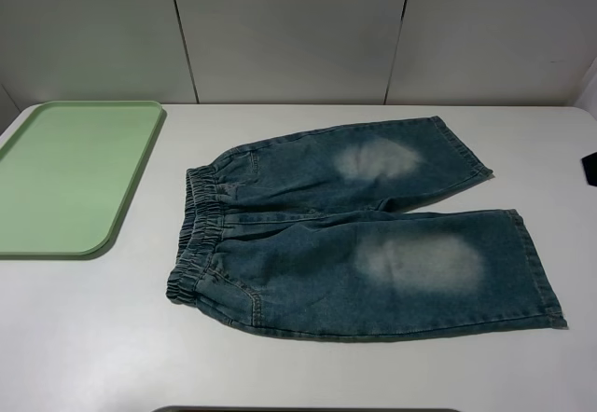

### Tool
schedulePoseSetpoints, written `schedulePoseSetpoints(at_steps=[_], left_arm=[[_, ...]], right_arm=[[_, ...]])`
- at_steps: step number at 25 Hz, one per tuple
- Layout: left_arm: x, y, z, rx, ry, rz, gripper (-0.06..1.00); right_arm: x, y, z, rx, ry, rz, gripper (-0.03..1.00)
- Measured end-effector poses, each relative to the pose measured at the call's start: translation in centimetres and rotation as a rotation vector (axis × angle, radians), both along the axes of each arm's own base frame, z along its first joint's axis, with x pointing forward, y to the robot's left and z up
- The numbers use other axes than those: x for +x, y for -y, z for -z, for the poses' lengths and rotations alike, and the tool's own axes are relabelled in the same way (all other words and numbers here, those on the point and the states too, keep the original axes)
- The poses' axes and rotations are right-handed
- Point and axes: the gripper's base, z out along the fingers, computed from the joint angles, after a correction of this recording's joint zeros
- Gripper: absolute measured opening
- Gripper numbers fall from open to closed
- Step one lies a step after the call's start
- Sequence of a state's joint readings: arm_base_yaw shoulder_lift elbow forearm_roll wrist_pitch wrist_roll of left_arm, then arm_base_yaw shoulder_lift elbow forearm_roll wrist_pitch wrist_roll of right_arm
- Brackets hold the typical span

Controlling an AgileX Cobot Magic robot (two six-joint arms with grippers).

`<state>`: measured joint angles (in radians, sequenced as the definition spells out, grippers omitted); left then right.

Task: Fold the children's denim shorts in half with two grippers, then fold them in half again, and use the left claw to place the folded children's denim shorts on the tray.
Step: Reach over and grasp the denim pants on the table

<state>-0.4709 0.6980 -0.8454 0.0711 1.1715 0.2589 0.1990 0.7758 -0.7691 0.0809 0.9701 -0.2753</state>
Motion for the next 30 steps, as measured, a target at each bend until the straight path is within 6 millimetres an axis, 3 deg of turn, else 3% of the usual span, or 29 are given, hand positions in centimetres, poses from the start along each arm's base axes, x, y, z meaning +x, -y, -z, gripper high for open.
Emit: schedulePoseSetpoints(at_steps=[7,14,20,26,30], left_arm=[[2.1,4.9,2.4,0.192,-0.137,0.340,0.96],[2.7,7.7,6.6,0.340,-0.266,0.533,0.96],[3.0,8.1,10.8,0.406,-0.329,0.621,0.96],[3.7,8.9,12.5,0.430,-0.338,0.668,0.96],[4.3,9.2,12.6,0.439,-0.283,0.684,0.96]], right_arm=[[2.9,-6.1,4.1,-0.263,-0.181,-0.445,0.70],[3.8,-10.4,8.4,-0.436,-0.309,-0.654,0.70],[4.9,-11.1,10.4,-0.528,-0.341,-0.736,0.70],[4.8,-10.1,11.7,-0.651,-0.316,-0.849,0.70],[4.9,-7.9,13.4,-0.663,-0.360,-0.816,0.70]])
